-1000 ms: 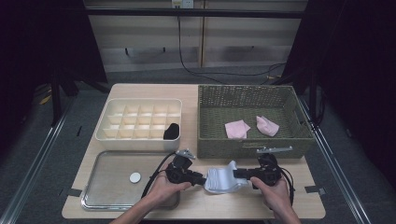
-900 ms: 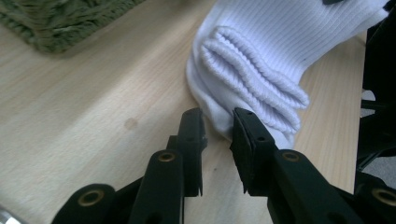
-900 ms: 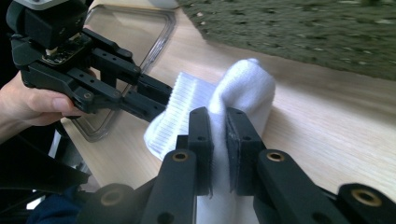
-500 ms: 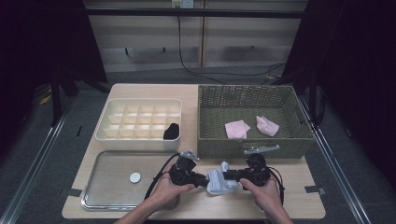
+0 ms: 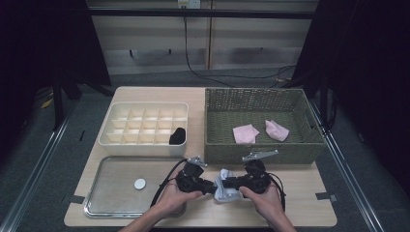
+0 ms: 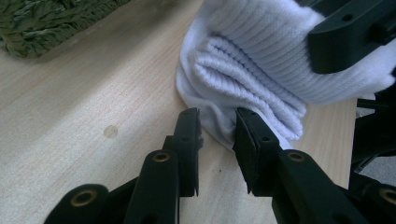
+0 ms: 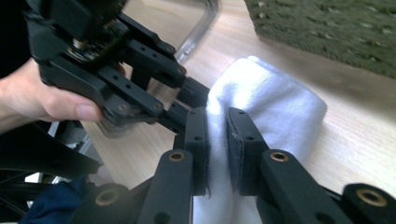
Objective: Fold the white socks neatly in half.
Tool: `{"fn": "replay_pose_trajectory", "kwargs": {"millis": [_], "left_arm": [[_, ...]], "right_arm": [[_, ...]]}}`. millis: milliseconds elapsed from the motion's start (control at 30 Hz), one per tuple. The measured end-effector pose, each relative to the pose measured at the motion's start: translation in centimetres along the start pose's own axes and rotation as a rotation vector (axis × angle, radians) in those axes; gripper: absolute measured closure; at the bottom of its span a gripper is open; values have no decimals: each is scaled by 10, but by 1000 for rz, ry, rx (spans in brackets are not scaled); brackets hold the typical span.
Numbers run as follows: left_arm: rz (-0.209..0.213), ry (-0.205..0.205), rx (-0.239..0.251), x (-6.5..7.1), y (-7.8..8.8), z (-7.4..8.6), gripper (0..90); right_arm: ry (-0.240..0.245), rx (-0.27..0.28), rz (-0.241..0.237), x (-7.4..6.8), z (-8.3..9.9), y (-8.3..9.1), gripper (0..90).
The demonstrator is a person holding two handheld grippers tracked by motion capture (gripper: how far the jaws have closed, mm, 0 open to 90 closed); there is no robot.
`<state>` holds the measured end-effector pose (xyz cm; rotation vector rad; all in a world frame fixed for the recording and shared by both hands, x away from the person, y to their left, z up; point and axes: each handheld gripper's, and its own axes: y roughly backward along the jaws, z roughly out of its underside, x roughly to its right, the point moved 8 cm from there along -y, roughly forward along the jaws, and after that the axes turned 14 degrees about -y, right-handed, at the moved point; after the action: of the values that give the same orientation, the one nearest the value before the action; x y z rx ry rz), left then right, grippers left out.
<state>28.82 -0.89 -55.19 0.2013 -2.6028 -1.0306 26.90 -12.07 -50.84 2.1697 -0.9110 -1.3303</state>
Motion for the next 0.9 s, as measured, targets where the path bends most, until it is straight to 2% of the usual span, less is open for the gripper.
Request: {"fn": "replay_pose_trajectory", "kwargs": {"millis": [300,333,433,600,700,767,900], "left_arm": [[-18,-1,-6,-1,0,0,709],[-18,-4,-7,-3,1,0,699],[-25,22,-6,-8,7,1,644],[-35,73,55,-20,24,-4,636],[-24,111,129,-25,35,-11,628],[-40,112,128,-27,38,-14,607],[-16,112,154,-21,38,-23,554]], "right_arm": [[22,-28,-5,-6,7,-15,779],[31,-32,3,-5,9,-16,780],[29,-31,-3,-5,9,-19,785],[12,-40,-22,-2,11,-24,793],[4,-39,-34,0,11,-26,797],[3,-36,-38,0,11,-26,796],[1,-29,-36,-1,12,-26,792]]}}
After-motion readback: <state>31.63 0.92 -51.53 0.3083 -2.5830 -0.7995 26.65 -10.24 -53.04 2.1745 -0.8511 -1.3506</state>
